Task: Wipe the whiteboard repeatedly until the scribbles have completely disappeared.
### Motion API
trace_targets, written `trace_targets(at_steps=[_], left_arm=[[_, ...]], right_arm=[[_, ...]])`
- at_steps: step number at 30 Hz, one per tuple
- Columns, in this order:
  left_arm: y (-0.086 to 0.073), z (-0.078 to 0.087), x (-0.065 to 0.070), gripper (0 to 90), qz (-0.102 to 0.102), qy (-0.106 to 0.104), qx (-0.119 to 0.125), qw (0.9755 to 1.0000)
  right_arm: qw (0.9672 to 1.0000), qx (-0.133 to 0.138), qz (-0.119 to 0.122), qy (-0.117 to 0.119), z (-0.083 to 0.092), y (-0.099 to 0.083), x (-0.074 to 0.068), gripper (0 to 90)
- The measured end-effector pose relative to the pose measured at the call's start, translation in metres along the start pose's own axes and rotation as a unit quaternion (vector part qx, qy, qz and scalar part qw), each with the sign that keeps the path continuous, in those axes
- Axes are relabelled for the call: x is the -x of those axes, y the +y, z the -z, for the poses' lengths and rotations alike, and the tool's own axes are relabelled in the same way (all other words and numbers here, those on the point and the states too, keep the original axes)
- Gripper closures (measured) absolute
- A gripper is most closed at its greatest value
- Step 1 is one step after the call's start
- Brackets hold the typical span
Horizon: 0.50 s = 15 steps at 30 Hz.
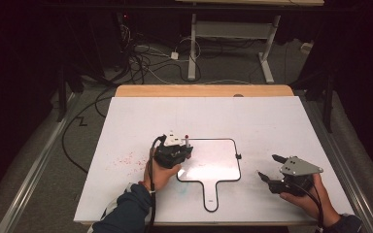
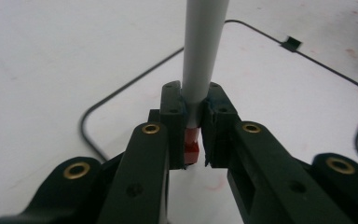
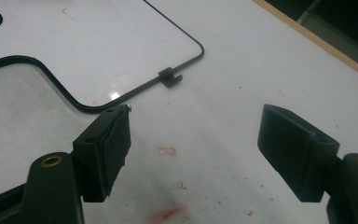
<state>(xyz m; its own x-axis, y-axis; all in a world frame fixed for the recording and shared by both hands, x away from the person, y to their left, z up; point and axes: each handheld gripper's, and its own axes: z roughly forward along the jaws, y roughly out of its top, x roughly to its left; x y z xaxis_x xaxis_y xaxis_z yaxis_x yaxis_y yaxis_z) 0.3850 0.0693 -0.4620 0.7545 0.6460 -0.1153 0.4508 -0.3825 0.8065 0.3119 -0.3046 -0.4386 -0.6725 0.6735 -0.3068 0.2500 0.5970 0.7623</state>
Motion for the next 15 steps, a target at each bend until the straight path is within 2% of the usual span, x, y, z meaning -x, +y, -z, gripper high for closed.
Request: trace_targets(at_steps=[4,8,11,14,15], left_arm=[[0.002,-0.005,0.015,78.5,-0.015,-0.028,-0.005,0.9995],[0.002,-0.003,0.019,78.5,-0.033,-0.029,-0.014,0.999],[0.0,0.002,0.009,78.4,-0.03,-0.005,-0.013,0.9994],[-0.003,0.006,-0.004,78.4,-0.015,0.016,-0.007,0.9997],[-0.004,0.007,-0.008,78.4,-0.017,0.026,-0.006,0.9995]], right_arm=[[1.0,0.001,0.0,0.0,0.0,0.0,0.0,26.1],[1.0,0.0,0.0,0.0,0.0,0.0,0.0,26.2],[1.0,0.001,0.0,-0.001,0.001,0.0,0.0,26.2],[1.0,-0.001,0.0,-0.002,0.001,-0.001,0.0,26.2],[1.0,0.0,0.001,-0.001,0.001,0.0,0.0,26.1]])
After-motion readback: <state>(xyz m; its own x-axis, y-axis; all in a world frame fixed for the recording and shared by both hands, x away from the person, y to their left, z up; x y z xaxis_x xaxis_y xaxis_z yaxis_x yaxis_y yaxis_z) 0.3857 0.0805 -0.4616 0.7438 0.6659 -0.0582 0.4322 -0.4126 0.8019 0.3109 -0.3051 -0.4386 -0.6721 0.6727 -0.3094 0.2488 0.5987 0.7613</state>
